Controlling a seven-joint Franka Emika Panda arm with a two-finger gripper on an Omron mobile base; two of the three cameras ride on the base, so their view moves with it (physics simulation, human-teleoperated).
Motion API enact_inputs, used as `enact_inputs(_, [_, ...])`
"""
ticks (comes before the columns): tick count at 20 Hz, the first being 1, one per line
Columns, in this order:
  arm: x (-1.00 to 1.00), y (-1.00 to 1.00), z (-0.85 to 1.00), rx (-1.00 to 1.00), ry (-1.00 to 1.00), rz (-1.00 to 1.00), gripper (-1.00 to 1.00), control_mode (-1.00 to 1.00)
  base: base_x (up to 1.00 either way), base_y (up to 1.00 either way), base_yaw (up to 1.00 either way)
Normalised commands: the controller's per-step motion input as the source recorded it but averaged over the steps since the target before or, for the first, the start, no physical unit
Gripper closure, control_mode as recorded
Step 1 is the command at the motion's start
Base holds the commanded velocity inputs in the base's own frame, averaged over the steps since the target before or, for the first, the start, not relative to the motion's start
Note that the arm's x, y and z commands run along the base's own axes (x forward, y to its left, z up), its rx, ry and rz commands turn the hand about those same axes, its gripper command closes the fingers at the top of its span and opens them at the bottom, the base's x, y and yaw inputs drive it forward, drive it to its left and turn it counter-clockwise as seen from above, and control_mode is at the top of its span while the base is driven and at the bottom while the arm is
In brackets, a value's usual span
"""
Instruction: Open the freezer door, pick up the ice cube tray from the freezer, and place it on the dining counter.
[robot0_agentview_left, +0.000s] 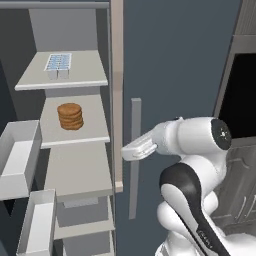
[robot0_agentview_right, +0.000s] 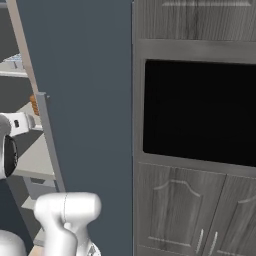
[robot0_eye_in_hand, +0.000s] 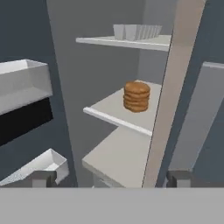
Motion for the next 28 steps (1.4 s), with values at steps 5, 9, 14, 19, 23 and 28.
enact_inputs(5, [-0.26,-0.65,0.00,0.00,0.18,-0.37,-1.00,-1.00,0.00,0.00,0.00])
enact_inputs(9, [-0.29,-0.58,0.00,0.00,0.15,-0.36,-1.00,-1.00,0.00,0.00,0.00])
enact_inputs(14, [-0.26,-0.38,0.04,-0.01,0.09,-0.24,-1.00,-1.00,0.00,0.00,0.00])
enact_inputs(19, [-0.21,-0.30,0.15,0.00,0.09,-0.14,-1.00,-1.00,0.00,0.00,0.00])
enact_inputs(23, [-0.02,-0.21,0.12,0.00,0.06,0.00,-1.00,-1.00,0.00,0.00,0.00])
enact_inputs(28, [-0.03,-0.27,0.02,0.00,0.05,0.03,-1.00,-1.00,0.00,0.00,0.00])
